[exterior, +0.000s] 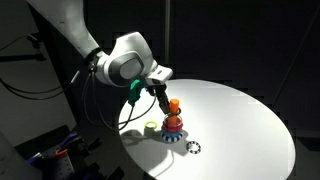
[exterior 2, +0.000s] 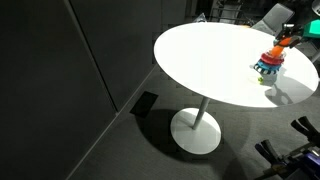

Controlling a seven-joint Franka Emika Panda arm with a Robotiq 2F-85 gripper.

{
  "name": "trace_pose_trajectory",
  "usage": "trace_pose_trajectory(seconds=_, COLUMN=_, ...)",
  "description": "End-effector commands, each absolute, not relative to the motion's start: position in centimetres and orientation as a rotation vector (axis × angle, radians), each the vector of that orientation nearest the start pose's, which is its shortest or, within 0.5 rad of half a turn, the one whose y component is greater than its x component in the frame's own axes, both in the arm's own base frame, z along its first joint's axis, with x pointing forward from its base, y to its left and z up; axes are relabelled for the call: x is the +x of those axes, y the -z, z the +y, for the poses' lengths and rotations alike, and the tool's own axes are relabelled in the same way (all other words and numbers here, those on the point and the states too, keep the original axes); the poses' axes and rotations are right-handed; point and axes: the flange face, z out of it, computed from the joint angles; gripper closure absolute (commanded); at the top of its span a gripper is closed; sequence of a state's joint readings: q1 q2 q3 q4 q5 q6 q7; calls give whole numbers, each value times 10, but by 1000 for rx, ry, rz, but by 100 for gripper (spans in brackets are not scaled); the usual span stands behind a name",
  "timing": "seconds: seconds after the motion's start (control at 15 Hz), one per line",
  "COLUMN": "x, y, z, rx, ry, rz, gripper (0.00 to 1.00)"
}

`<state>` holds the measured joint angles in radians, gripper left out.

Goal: Remove the yellow, green and clear rings from the orange stand and put them on the table

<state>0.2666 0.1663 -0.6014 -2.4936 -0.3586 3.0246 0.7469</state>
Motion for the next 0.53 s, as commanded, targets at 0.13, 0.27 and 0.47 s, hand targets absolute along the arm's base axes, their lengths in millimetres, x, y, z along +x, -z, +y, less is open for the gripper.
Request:
trace_pose_trajectory(seconds=0.13, x=482, y=-308, z=-136, rx=-2971, ry=695, rz=1127, gripper=61)
trace_pose_trajectory(seconds=0.27, x=481, y=-321, z=-132, rx=-2966, ry=702, rz=1118, gripper=61)
trace_pose_trajectory(seconds=0.47, x=478, y=-342, z=-127, rx=-2951, ry=720, rz=1110, gripper=61)
